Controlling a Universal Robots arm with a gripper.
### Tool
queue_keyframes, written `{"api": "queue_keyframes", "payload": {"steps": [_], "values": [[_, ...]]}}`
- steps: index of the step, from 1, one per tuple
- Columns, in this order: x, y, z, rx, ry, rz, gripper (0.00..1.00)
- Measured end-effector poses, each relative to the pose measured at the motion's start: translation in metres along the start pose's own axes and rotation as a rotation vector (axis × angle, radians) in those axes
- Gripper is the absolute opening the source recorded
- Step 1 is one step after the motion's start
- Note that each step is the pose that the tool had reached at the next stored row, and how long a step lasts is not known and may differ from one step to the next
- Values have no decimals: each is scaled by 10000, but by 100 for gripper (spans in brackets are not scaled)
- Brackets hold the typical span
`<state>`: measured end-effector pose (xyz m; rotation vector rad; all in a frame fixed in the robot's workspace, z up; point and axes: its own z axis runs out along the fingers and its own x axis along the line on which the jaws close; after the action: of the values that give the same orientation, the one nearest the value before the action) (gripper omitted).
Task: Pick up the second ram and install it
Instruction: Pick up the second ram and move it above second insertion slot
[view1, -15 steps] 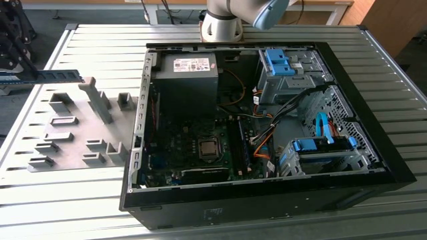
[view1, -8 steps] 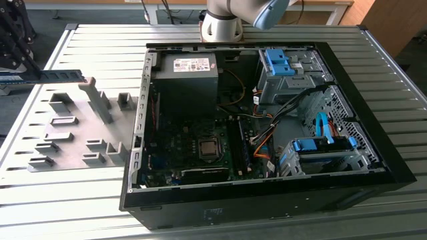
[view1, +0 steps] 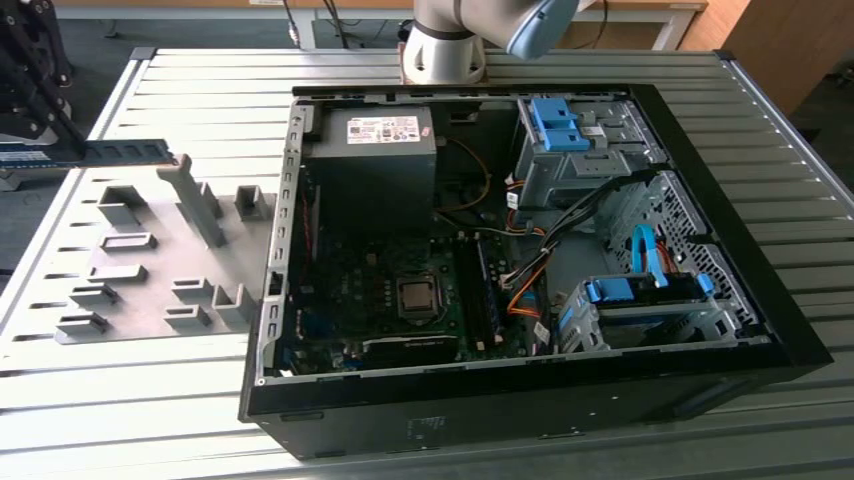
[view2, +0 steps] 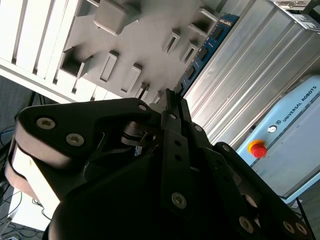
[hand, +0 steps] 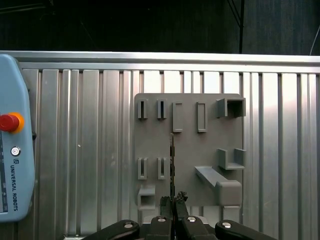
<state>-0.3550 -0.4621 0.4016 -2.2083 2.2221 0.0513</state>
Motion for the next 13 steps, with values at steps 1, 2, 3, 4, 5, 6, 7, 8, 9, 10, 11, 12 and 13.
{"api": "queue_keyframes", "payload": {"steps": [1, 2, 3, 4, 5, 6, 7, 8, 9, 10, 11, 12, 13], "values": [[0, -4, 0, 0, 0, 0, 14], [0, -7, 0, 0, 0, 0, 14], [0, -10, 0, 0, 0, 0, 14], [0, -14, -1, -1, 0, 0, 14], [0, -18, -1, -1, 0, 0, 14], [0, -22, -1, -1, 0, 0, 14], [0, -25, 0, 0, 0, 0, 14], [0, -28, 0, 0, -1, 0, 14], [0, -31, 0, 0, -1, 0, 14], [0, -34, -1, 0, 0, 0, 14], [0, -37, -1, 0, 0, 0, 14], [0, -40, -1, 0, 0, 0, 14], [0, -44, -1, -1, 1, -1, 14]]}}
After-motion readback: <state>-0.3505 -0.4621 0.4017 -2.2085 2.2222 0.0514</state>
